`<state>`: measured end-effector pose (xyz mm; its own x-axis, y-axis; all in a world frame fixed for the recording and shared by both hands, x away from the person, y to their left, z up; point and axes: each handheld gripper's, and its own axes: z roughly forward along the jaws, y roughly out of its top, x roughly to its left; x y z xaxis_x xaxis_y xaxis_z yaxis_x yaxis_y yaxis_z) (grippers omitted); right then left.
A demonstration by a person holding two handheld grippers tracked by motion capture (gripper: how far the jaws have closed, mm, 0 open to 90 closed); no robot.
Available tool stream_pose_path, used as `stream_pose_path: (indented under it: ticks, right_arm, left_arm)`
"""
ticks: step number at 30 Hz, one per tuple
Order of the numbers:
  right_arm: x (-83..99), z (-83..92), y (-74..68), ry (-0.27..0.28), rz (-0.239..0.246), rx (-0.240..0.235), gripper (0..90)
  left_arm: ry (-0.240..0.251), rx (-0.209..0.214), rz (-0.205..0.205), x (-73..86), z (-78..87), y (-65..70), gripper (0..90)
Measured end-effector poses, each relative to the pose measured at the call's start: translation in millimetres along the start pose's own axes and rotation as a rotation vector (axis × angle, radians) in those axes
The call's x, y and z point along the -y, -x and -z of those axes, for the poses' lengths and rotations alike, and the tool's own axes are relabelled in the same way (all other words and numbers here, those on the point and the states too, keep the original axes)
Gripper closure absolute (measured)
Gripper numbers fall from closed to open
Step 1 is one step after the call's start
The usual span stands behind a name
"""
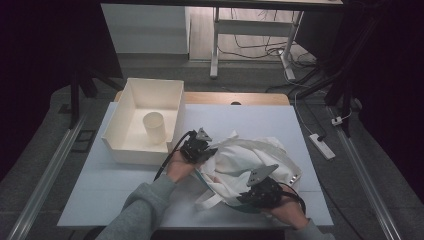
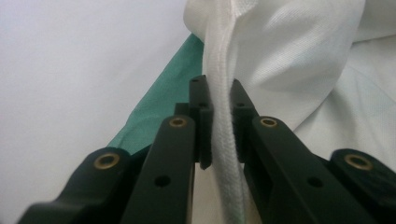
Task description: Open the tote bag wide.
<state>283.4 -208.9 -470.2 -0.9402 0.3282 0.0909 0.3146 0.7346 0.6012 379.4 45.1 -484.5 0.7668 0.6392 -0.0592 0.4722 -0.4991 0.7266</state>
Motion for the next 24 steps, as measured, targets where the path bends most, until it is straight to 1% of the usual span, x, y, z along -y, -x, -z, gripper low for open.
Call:
stream_pose_path:
  ticks: [1,2,3,5,6,7,8,11,12,14,15,17,18,19,20,21,23,24]
  right_arm:
    - [-2.3,7.4,2.4,0.046,-0.005,0.003,73.4]
    - [-4.1,12.7,4.4,0.079,-0.012,0.008,67.4]
    - [-6.7,20.1,7.1,0.121,-0.028,0.031,65.2]
    - [-12.1,32.1,15.7,0.178,-0.047,0.113,62.9]
    - [-14.9,35.3,20.9,0.184,-0.053,0.166,60.1]
    - [-17.1,35.9,26.5,0.179,-0.049,0.220,57.3]
    - [-18.6,34.4,32.8,0.163,-0.049,0.260,54.4]
    - [-19.4,21.8,54.0,0.106,-0.072,0.325,48.0]
    - [-19.0,15.8,60.1,0.083,-0.078,0.339,46.3]
    - [-18.5,3.0,68.5,0.022,-0.075,0.360,44.1]
    - [-19.0,-3.0,71.4,-0.002,-0.066,0.375,46.2]
    - [-20.4,-13.3,74.6,-0.039,-0.039,0.414,57.0]
    - [-21.3,-17.3,76.3,-0.052,-0.034,0.424,66.0]
    - [-22.1,-20.0,78.2,-0.064,-0.025,0.432,77.1]
    - [-22.7,-21.5,80.5,-0.065,-0.024,0.427,88.7]
    - [-23.3,-21.6,82.9,-0.054,-0.032,0.423,90.0]
    - [-26.1,-17.1,87.2,-0.018,-0.045,0.445,90.0]
    - [-28.4,-12.7,89.4,0.011,-0.045,0.460,90.0]
  left_arm:
    - [0.000,0.003,0.001,0.1,0.2,-0.2,83.7]
    - [0.000,0.003,0.000,0.2,0.0,-0.1,83.7]
    - [0.000,0.002,0.000,0.2,-0.4,0.5,83.7]
    - [0.000,0.000,-0.002,-0.1,-0.6,1.2,83.7]
    - [0.000,0.000,-0.002,-0.1,-0.5,1.2,83.8]
    - [0.000,0.001,-0.002,0.0,-0.3,1.2,83.7]
    - [0.000,0.001,-0.001,0.1,-0.1,1.2,83.7]
    - [-0.003,0.003,-0.001,0.1,-0.1,1.6,83.7]
    - [-0.004,0.003,-0.002,0.1,-0.5,1.8,83.7]
    - [-0.006,0.008,-0.005,0.1,-1.3,1.8,83.7]
    - [-0.008,0.010,-0.007,0.0,-1.9,2.4,83.7]
    - [-0.015,0.010,-0.014,-0.1,-2.7,3.2,83.6]
    - [-0.018,0.012,-0.016,0.0,-3.1,3.5,83.6]
    - [-0.022,0.011,-0.020,0.0,-3.2,3.7,83.5]
    - [-0.020,0.010,-0.021,0.0,-3.1,4.0,83.6]
    - [-0.020,0.011,-0.020,-0.1,-2.8,3.9,83.6]
    - [-0.019,0.013,-0.020,0.0,-2.5,3.7,83.6]
    - [-0.019,0.013,-0.021,0.1,-2.8,3.6,83.6]
